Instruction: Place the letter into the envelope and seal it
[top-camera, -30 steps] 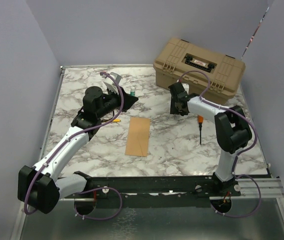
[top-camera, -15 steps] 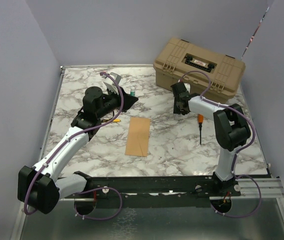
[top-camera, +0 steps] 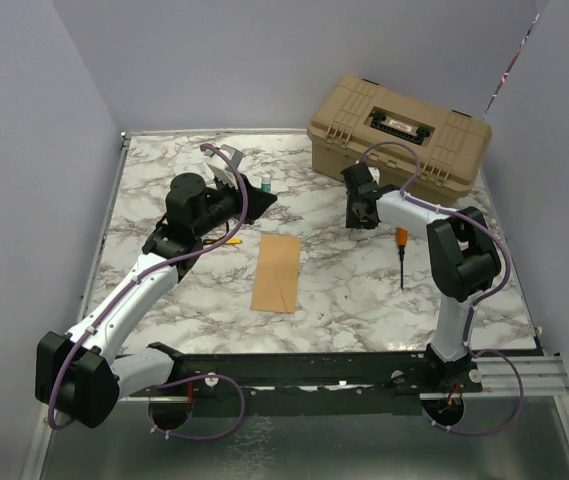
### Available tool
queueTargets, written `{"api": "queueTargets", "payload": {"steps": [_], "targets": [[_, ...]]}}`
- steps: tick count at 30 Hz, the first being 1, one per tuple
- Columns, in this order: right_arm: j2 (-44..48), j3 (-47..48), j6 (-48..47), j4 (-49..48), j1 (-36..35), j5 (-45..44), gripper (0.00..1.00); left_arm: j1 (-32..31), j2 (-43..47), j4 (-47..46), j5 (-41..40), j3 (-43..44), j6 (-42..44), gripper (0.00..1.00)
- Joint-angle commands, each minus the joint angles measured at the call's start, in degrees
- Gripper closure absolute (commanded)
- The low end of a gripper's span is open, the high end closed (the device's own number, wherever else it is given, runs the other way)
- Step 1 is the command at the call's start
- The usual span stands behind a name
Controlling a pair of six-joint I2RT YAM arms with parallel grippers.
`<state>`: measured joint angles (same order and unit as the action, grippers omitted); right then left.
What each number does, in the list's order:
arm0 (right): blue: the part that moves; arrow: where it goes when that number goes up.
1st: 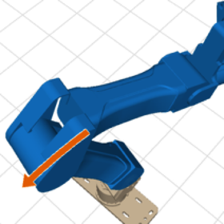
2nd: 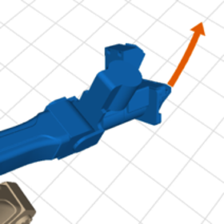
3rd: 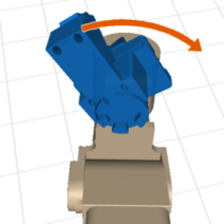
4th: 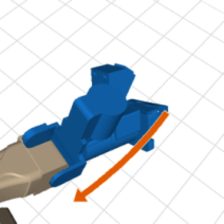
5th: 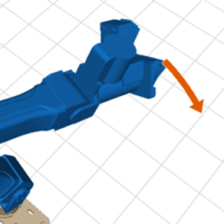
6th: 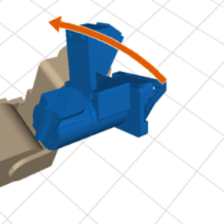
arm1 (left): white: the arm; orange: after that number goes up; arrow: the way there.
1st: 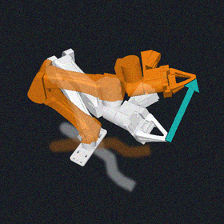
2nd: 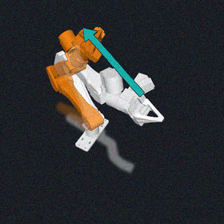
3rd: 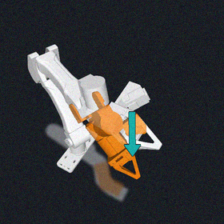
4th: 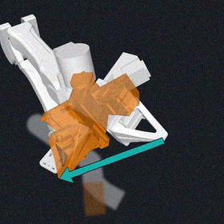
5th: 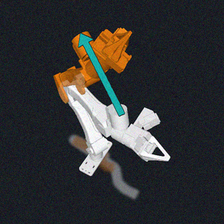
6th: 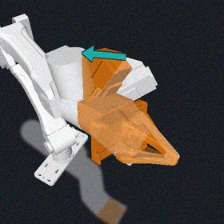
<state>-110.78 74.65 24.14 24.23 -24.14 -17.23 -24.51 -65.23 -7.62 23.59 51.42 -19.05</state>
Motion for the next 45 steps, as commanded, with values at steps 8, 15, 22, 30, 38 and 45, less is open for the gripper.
{"api": "queueTargets", "payload": {"steps": [8, 15, 22, 30, 38, 45], "targets": [[-0.5, 0.4, 1.8, 1.8, 0.4, 1.4, 0.85, -0.2, 1.0, -1.6, 0.4, 0.2, 0.4, 1.00], [5.5, 0.1, -1.1, 0.6, 0.4, 3.1, 1.00, -0.2, 1.6, -1.7, 0.4, 0.8, 0.9, 1.00], [19.0, 0.9, -6.2, 0.5, 0.4, 23.5, 1.00, -0.2, 2.3, -4.4, 0.5, 1.0, 7.7, 1.00], [27.6, 2.6, 2.3, -5.6, 0.4, 56.2, 1.00, -0.9, 0.6, -5.9, 8.1, 4.3, 15.7, 1.00], [30.1, -1.9, 26.5, -33.2, 0.5, 69.0, 1.00, -1.8, 0.2, -6.2, 10.1, 4.8, 14.4, 1.00], [29.3, -3.0, 35.7, -43.2, 0.4, 70.0, 1.00, -2.7, 0.2, -6.4, 10.8, 4.3, 14.1, 1.00]]}}
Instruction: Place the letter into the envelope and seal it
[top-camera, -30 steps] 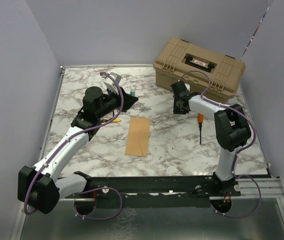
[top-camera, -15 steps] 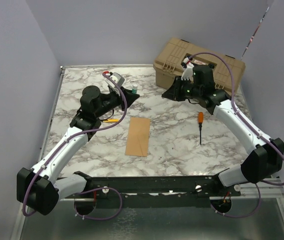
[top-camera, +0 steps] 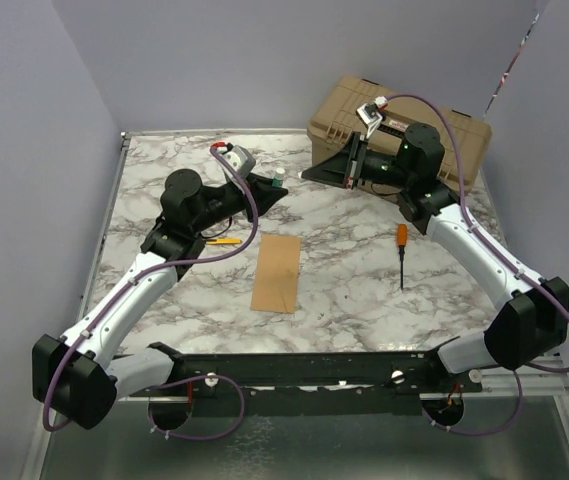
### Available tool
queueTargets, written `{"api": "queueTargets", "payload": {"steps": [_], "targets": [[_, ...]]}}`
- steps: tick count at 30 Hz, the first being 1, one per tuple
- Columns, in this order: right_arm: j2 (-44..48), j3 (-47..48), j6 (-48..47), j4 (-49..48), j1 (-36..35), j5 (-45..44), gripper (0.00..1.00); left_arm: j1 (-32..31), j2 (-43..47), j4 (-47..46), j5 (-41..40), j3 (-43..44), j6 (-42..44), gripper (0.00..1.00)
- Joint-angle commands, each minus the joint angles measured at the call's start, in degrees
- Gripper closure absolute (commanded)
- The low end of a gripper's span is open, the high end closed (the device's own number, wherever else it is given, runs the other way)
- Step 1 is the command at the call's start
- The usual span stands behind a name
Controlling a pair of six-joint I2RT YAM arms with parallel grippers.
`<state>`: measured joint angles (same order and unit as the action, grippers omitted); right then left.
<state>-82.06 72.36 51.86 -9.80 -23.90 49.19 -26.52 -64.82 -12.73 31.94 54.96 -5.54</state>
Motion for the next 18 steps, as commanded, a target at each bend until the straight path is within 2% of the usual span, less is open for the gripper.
{"api": "queueTargets", "payload": {"steps": [1, 9, 18], "targets": [[0.0, -0.6, 8.6, -9.1, 0.1, 3.6, 1.00, -0.8, -0.3, -1.5, 2.7, 0.8, 0.6, 1.00], [-1.3, -0.9, 12.6, -11.3, 0.0, 4.1, 1.00, -1.7, -1.6, -2.8, 4.7, 0.6, -0.1, 1.00], [-1.6, 0.3, 9.9, -5.2, -0.1, 2.1, 1.00, -1.9, -1.5, -3.2, 5.4, 0.4, -0.3, 1.00]]}}
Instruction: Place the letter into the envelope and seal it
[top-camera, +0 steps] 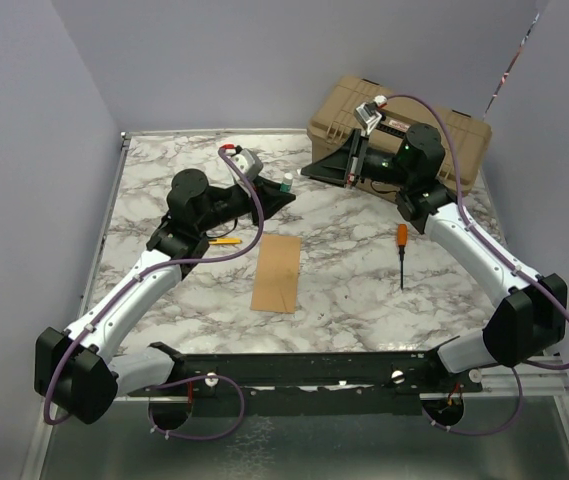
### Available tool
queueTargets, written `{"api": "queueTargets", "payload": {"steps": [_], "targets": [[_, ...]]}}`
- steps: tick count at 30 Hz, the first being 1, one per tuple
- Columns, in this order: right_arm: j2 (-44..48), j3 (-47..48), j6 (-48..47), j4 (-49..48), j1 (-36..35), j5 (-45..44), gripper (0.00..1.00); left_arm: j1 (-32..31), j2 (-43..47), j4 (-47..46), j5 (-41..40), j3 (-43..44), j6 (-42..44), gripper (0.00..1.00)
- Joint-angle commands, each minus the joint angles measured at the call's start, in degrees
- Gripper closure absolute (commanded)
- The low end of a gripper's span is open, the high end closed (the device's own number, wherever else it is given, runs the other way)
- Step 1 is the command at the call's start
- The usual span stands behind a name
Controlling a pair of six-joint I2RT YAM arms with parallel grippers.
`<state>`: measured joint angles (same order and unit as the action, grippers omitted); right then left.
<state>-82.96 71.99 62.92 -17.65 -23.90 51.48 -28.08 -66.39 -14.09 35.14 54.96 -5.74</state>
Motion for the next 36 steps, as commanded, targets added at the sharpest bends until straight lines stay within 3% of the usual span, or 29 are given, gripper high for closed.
{"api": "queueTargets", "payload": {"steps": [1, 24, 36], "targets": [[-0.8, 0.8, -1.3, 2.9, -0.1, -0.2, 1.00, -0.4, 0.0, -1.8, 2.2, 0.3, -0.1, 1.00], [-1.6, 3.0, -4.2, 6.4, -1.1, 0.1, 1.00, -1.7, -1.5, -1.4, 2.7, 0.8, 1.0, 1.00], [-1.9, 6.2, -18.4, 23.4, -2.3, -1.1, 1.00, -2.4, -1.9, 9.6, -1.6, 1.1, 10.5, 1.00]]}}
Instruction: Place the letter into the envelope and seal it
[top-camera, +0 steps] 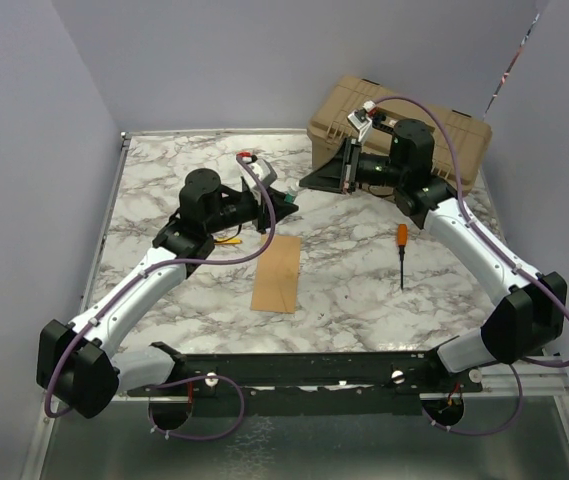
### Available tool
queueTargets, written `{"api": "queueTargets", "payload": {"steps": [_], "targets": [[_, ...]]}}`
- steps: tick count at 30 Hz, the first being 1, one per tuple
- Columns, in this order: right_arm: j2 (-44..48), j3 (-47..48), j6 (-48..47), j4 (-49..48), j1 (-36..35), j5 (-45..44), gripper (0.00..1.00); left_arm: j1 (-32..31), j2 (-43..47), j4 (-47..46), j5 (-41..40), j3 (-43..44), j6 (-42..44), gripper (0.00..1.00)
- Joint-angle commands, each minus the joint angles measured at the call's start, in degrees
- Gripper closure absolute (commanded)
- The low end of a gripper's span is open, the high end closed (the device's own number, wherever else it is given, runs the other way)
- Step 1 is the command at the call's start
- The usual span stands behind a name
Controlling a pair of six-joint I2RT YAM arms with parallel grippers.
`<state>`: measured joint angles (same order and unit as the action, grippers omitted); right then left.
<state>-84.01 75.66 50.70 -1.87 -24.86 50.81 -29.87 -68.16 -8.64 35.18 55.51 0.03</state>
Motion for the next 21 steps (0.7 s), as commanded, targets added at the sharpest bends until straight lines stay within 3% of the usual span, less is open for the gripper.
{"api": "queueTargets", "payload": {"steps": [1, 21], "targets": [[-1.2, 2.7, -7.0, 8.6, -1.5, -0.6, 1.00, -0.6, -0.2, 4.3, -1.8, 0.7, 5.0, 1.00], [-2.7, 2.0, -11.8, 13.5, -2.6, -1.0, 1.00, -1.2, -4.5, 10.2, -2.0, 3.6, 6.5, 1.00]]}}
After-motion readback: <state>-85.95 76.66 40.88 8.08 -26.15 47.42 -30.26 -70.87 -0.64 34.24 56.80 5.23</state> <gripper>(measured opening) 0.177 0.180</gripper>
